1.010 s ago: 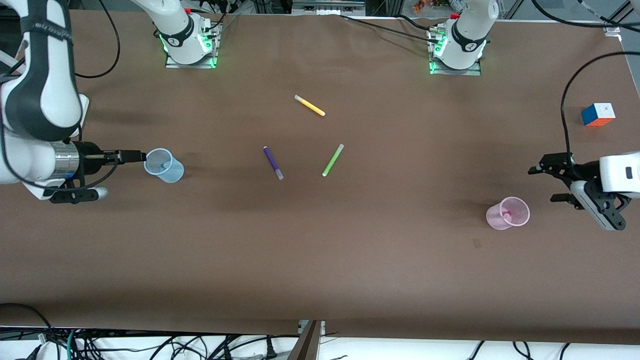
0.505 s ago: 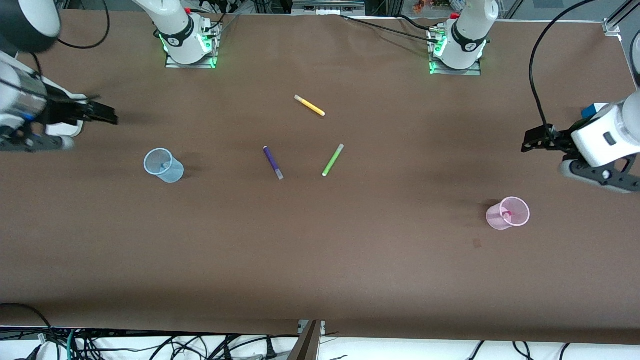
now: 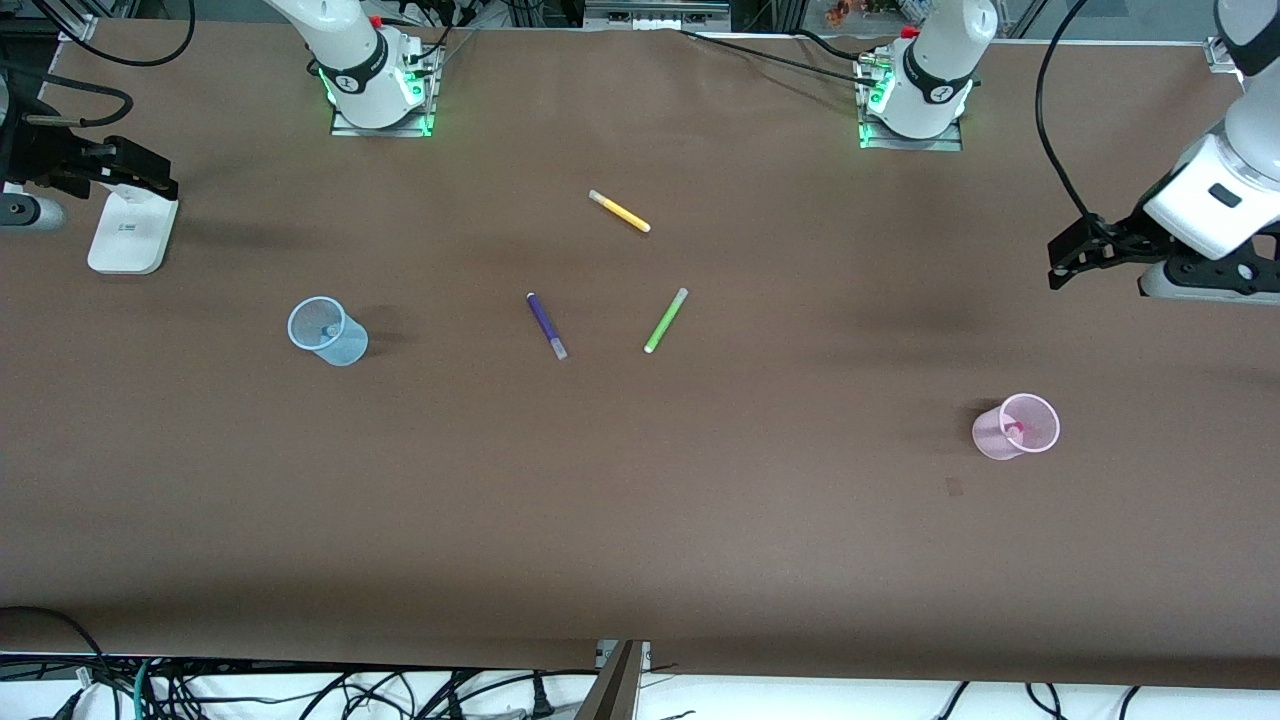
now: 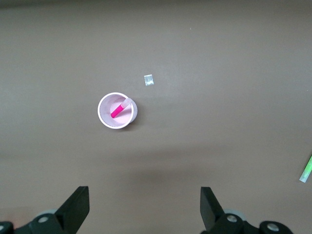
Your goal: Place pink and blue markers in matching cups
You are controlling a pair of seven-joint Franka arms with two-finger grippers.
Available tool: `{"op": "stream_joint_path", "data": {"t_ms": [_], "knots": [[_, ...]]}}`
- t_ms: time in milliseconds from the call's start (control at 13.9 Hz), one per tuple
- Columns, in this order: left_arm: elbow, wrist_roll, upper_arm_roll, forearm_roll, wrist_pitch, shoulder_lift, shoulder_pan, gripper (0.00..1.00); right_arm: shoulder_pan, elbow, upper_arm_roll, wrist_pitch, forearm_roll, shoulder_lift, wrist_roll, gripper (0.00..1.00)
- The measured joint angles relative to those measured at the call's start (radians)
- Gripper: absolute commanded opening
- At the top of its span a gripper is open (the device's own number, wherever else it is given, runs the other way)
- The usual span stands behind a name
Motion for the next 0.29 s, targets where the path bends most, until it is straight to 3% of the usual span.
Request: {"op": "stream_joint_path", "data": {"t_ms": [289], "knots": [[-0.047, 0.000, 0.064, -0.006, 0.015, -0.028, -0.047, 1.00, -0.005, 0.021, 0.000, -0.003, 0.000, 0.015, 0.000, 1.00]]}}
